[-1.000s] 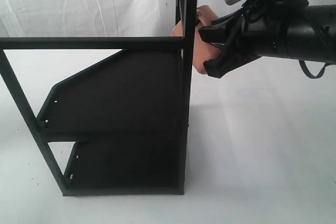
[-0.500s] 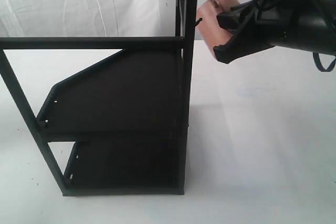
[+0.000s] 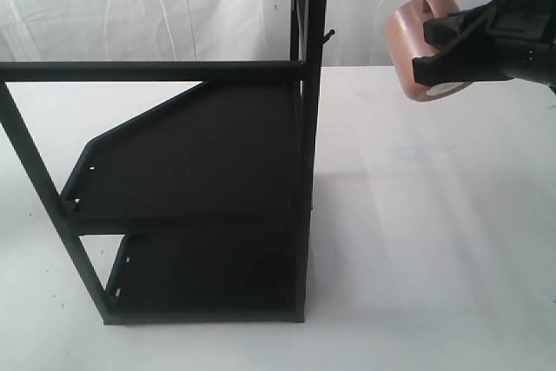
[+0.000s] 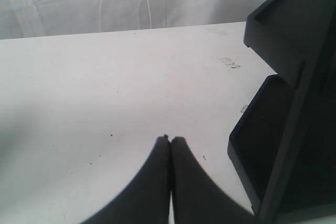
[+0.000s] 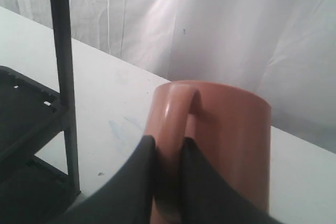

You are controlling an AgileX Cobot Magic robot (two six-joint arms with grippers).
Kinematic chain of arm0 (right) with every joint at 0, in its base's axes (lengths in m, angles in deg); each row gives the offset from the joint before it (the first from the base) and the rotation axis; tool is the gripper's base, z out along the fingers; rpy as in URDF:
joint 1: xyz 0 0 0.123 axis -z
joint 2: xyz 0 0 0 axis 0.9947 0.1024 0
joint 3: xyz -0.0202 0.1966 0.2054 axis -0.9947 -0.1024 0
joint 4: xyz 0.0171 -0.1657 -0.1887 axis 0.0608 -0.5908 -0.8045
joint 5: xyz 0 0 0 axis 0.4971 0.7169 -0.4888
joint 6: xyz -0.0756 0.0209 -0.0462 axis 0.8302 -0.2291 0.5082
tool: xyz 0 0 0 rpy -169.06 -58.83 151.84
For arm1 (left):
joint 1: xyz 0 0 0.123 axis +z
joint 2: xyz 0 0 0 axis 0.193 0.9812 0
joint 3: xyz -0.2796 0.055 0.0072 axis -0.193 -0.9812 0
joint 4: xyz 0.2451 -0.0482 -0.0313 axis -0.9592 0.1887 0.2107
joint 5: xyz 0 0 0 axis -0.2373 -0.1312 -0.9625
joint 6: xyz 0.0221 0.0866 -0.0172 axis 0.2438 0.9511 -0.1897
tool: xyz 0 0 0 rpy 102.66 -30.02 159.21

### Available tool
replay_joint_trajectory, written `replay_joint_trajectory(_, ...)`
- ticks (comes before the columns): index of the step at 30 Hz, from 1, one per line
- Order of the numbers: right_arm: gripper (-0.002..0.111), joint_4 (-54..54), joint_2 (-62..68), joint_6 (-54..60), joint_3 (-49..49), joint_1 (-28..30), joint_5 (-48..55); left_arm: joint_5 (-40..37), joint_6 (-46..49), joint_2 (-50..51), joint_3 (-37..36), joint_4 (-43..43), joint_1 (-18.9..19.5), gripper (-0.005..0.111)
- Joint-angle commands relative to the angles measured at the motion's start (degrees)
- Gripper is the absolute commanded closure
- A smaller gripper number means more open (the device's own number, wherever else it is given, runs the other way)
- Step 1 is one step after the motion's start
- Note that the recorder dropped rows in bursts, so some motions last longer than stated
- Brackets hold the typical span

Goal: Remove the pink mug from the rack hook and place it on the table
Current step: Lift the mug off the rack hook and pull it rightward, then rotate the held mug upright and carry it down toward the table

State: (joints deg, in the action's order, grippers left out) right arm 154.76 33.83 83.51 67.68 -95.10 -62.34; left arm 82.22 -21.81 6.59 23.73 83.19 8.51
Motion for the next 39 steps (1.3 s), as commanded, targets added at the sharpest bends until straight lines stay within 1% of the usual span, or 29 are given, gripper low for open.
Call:
replay_joint_trajectory(1, 0.108, 0.58, -0.55, 1.76, -0.16, 0.45, 3.09, 0.25, -0.08, -0.25, -0.22, -0.11, 0.17, 0.107)
replay_joint_trajectory(5, 0.108, 0.58, -0.55, 4.09, -0.16, 0.45, 3.24, 0.25, -0.08, -0.25, -0.22, -0.11, 0.17, 0.107)
replay_joint_trajectory(15, 0.108, 0.58, -0.68, 5.95, -0.16, 0.45, 3.38, 0.25, -0.08, -0.25, -0.22, -0.11, 0.17, 0.107)
replay_joint_trajectory(20, 0.108, 0.58, -0.68, 10.82, -0.39, 1.41, 1.56, 0.25, -0.08, -0.25, -0.22, -0.11, 0.17, 0.107)
replay_joint_trajectory(24, 0.108, 0.58, -0.68, 10.82, -1.53, 1.41, 3.35, 0.25, -0.08, -0.25, -0.22, -0.11, 0.17, 0.107)
replay_joint_trajectory(31, 0.108, 0.58, -0.68, 10.82, -3.83, 1.41, 2.13, 0.25, -0.08, -0.25, -0.22, -0.11, 0.17, 0.107)
replay_joint_trajectory(32, 0.108, 0.58, -0.68, 10.82, -3.83, 1.41, 3.86, 0.25, -0.08, -0.25, -0.22, -0.11, 0.17, 0.107)
replay_joint_trajectory(35, 0.108, -1.83, -0.68, 10.82, -3.83, 1.41, 7.63, 0.25, -0.08, -0.25, -0.22, -0.11, 0.17, 0.107)
replay_joint_trajectory(37, 0.108, -5.0, -0.68, 9.99, -3.83, 1.41, 7.75, 0.25, -0.08, -0.25, -0.22, -0.11, 0.17, 0.107)
replay_joint_trajectory(39, 0.108, -12.98, -0.68, 2.53, -3.33, 1.3, 6.23, 0.25, -0.08, -0.25, -0.22, -0.11, 0.17, 0.107)
